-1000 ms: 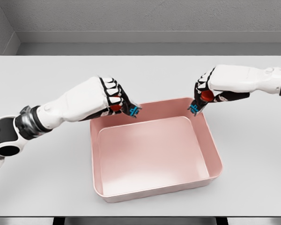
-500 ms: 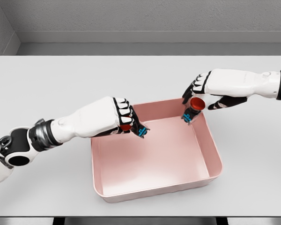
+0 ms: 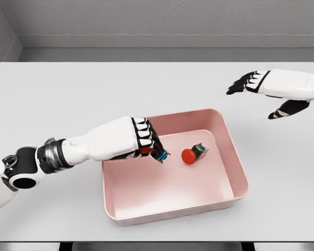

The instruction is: Put the industrial switch in the basket with both arms

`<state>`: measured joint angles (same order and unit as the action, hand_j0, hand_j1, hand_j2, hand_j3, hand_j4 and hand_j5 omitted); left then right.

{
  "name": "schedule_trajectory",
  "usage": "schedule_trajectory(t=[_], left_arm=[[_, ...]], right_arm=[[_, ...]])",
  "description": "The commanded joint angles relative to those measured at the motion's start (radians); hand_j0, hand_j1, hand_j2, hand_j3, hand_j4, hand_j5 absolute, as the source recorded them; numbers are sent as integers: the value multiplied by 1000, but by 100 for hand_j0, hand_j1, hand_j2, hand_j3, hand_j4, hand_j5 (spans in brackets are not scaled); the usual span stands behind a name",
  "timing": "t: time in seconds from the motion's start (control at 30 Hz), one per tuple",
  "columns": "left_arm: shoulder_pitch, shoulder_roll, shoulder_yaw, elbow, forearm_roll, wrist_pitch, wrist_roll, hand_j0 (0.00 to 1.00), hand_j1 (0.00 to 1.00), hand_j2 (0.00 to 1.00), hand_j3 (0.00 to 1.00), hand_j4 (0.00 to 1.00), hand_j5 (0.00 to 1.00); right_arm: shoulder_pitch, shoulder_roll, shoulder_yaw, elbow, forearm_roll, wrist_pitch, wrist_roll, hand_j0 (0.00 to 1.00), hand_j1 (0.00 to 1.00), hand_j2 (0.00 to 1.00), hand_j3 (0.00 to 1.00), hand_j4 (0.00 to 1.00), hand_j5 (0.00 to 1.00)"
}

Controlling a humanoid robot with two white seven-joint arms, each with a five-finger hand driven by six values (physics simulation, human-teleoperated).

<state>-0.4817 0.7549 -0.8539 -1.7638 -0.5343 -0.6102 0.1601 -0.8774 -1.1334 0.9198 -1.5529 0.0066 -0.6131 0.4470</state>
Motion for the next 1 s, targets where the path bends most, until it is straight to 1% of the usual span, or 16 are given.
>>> schedule_trajectory(t=[0.0,0.13,0.27,0.33,0.4,0.63,0.67,0.7,0.73,0.77,0.8,0.83,0.87,0.9,0.97], left_arm=[[-2,-2,0,0,7,-1,1,73,73,73,73,73,73],[-8,-2,0,0,7,-1,1,74,74,74,74,74,74],[-8,-2,0,0,8,-1,1,74,74,74,74,74,74],[-11,-2,0,0,8,-1,1,74,74,74,74,74,74],[-12,-5,0,0,8,-1,1,78,78,78,78,78,78],[-17,-5,0,0,8,-1,1,78,78,78,78,78,78],[-35,4,0,0,16,-1,6,78,78,78,78,78,78],[-55,55,7,0,36,-1,9,95,95,95,95,95,95],[-92,133,10,0,74,-1,9,100,100,100,100,100,100],[-97,190,16,0,79,-1,7,100,100,100,100,100,100],[-95,219,38,1,77,-1,1,100,100,100,100,100,100],[-87,257,84,1,77,-1,1,100,100,100,100,100,100],[-80,294,98,1,77,-1,-1,100,100,100,100,100,100],[-78,317,98,4,74,-1,-1,100,100,100,100,100,100],[-77,322,104,6,73,-1,-1,100,100,100,100,100,100]], right_arm=[[0,-12,-10,45,-7,2,-1,100,100,100,100,100,100],[0,-12,-10,71,-8,2,-2,100,100,100,100,100,100],[21,-11,-24,70,-7,2,-4,100,100,100,100,100,100],[21,-9,-24,70,-7,2,-4,100,100,100,100,100,100],[21,-8,-24,70,-7,2,-4,100,100,100,100,100,100],[21,-5,-24,70,-7,2,-4,100,100,100,100,100,100],[21,-2,-24,70,-7,2,-4,100,100,100,100,100,100],[21,0,-24,70,-7,2,-4,100,100,100,100,100,100],[21,0,-24,70,-7,2,-4,100,100,100,100,100,100],[21,1,-24,70,-7,2,-4,100,100,100,100,100,100],[21,0,-24,70,-7,2,-4,100,100,100,100,100,100],[21,0,-24,70,-7,2,-4,100,100,100,100,100,100],[21,0,-24,70,-7,2,-4,100,100,100,100,100,100],[21,1,-24,70,-7,2,-4,100,100,100,100,100,100],[21,3,-24,70,-7,2,-4,100,100,100,100,100,100]])
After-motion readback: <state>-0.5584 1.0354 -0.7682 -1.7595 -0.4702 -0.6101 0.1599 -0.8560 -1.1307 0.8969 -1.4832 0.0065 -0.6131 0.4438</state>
